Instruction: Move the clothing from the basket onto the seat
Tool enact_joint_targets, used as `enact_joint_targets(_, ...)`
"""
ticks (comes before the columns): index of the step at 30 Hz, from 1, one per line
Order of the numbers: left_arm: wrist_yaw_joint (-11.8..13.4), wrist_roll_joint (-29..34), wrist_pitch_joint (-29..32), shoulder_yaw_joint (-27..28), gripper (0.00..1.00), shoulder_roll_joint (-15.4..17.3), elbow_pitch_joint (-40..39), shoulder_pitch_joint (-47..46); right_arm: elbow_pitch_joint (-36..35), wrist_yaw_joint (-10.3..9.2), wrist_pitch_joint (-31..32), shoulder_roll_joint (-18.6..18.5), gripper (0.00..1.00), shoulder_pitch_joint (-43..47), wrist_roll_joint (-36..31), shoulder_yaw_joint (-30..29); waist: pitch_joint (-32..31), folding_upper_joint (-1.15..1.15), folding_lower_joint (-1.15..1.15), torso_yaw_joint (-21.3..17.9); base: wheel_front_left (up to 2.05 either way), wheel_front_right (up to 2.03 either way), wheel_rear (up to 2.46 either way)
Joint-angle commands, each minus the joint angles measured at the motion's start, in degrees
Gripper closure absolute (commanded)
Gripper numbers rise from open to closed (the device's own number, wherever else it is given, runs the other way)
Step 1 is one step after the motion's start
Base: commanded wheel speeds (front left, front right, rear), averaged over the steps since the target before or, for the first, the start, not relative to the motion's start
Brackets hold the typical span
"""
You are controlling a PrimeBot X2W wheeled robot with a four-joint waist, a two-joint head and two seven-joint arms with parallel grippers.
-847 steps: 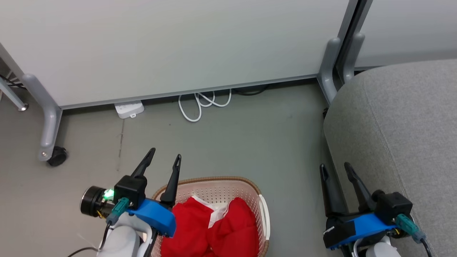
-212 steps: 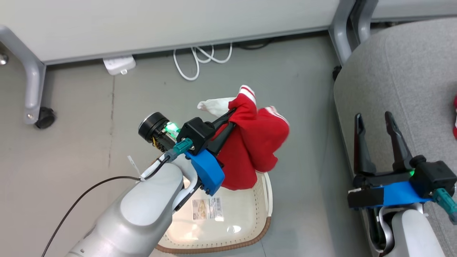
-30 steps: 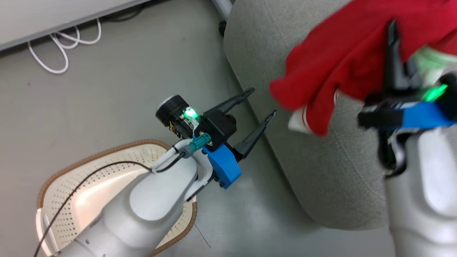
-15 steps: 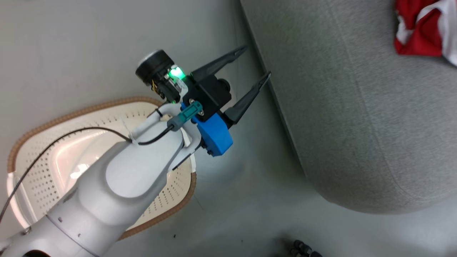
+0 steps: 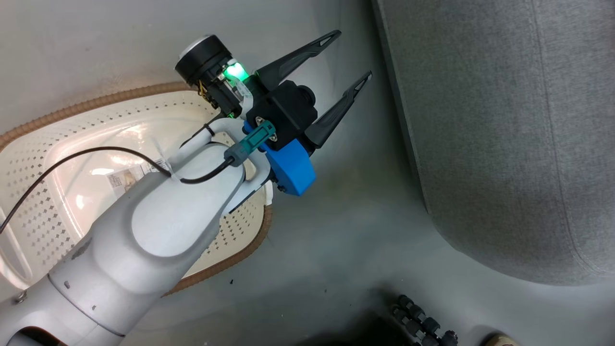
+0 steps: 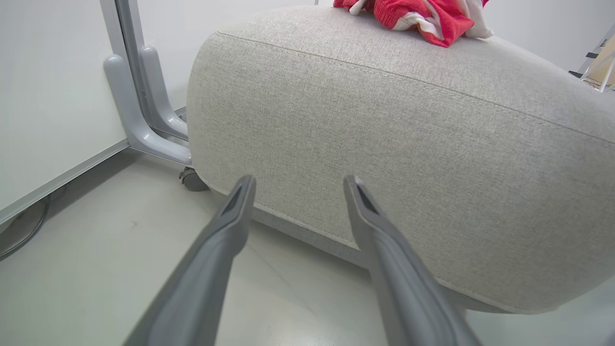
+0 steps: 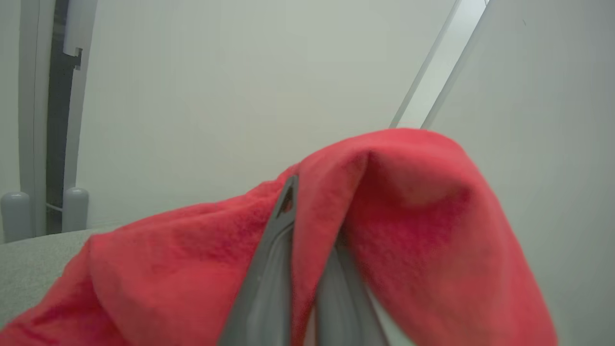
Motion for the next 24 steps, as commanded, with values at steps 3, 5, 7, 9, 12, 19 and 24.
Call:
enact_joint_targets(3, 0.18, 0.07, -0.13, -0.32, 0.00, 0.40, -0.38, -0.33, 4.19, -0.06, 0.02, 1.61, 1.00, 0.91, -1.33, -0.94, 0.59, 0.00, -0.01, 0.53, 0.00, 0.00, 0.00)
enact_joint_targets(5, 0.23, -0.09, -0.28, -0.49, 0.00, 0.36, -0.33, -0.21, 6.00, -0.05, 0.02, 2.90, 1.00, 1.45, -2.17, -1.21, 0.55, 0.00, -0.01, 0.71, 0.00, 0.00, 0.00)
enact_joint_targets(7, 0.26, -0.27, -0.38, -0.59, 0.00, 0.33, -0.24, -0.10, 7.15, -0.06, 0.02, 3.95, 1.00, 1.83, -2.77, -1.68, 0.40, 0.00, -0.01, 0.88, 0.00, 0.00, 0.00)
enact_joint_targets(9, 0.32, -0.47, -0.36, -0.62, 0.00, 0.35, -0.10, -0.13, 8.02, -0.05, 0.02, 4.96, 1.00, 2.26, -3.39, -2.00, 0.17, 0.00, -0.01, 0.99, 0.00, 0.00, 0.00)
enact_joint_targets(12, 0.43, -0.56, -0.52, -0.71, 0.00, 0.39, 0.09, -0.02, 9.01, -0.05, 0.02, 6.15, 1.00, 2.55, -4.32, -2.14, -0.47, 0.00, -0.01, 1.06, 0.00, 0.00, 0.00)
enact_joint_targets(19, 0.81, -1.34, -1.88, -1.00, 0.00, -0.29, 1.30, 1.38, 8.17, -0.06, 0.02, 8.93, 0.00, 4.02, -6.58, -3.39, -4.24, 0.00, -0.01, 1.31, 0.00, 0.00, 0.00)
enact_joint_targets(24, 1.30, -2.32, -3.55, -0.87, 0.00, -1.26, 2.77, 3.16, 6.38, -0.06, 0.01, 10.78, 0.00, 9.04, -8.48, -3.12, -9.23, 0.00, -0.01, 1.81, 0.00, 0.00, 0.00)
